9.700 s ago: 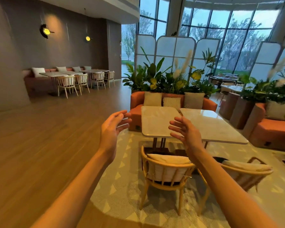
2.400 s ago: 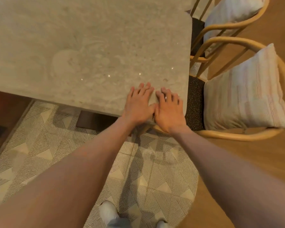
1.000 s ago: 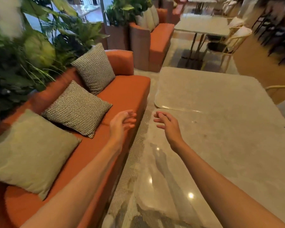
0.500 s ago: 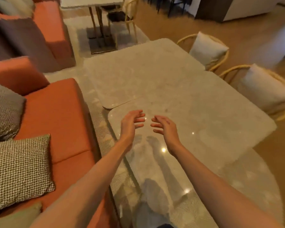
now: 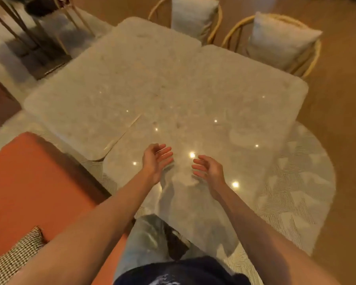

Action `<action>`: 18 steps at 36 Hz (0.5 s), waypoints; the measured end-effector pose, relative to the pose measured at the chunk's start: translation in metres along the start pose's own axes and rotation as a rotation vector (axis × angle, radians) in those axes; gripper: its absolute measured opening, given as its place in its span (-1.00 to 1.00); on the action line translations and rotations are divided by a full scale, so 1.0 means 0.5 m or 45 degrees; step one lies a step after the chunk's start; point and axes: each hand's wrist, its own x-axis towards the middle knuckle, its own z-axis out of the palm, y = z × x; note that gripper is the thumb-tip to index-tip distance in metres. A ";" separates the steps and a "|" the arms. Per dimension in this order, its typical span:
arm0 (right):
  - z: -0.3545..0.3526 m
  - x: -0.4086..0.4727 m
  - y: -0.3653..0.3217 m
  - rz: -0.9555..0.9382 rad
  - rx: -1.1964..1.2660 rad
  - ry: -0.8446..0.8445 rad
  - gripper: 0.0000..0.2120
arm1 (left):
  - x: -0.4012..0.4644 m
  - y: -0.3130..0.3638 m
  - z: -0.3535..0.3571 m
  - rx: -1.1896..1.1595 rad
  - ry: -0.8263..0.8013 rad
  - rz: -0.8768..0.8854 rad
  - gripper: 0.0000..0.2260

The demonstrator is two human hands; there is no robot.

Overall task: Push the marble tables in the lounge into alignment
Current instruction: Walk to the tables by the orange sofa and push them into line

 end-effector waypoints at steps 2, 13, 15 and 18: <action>-0.005 0.010 0.020 0.000 0.089 0.065 -0.87 | 0.031 0.007 0.000 0.044 -0.055 -0.047 -0.77; 0.113 -0.012 0.259 -0.008 0.479 0.542 -0.85 | 0.183 -0.022 -0.135 0.294 -0.352 -0.487 -0.80; 0.152 -0.026 0.306 -0.004 0.535 0.567 -0.82 | 0.187 -0.025 -0.179 0.362 -0.344 -0.540 -0.79; 0.204 -0.039 0.360 0.040 0.591 0.575 -0.77 | 0.179 -0.028 -0.241 0.456 -0.388 -0.586 -0.77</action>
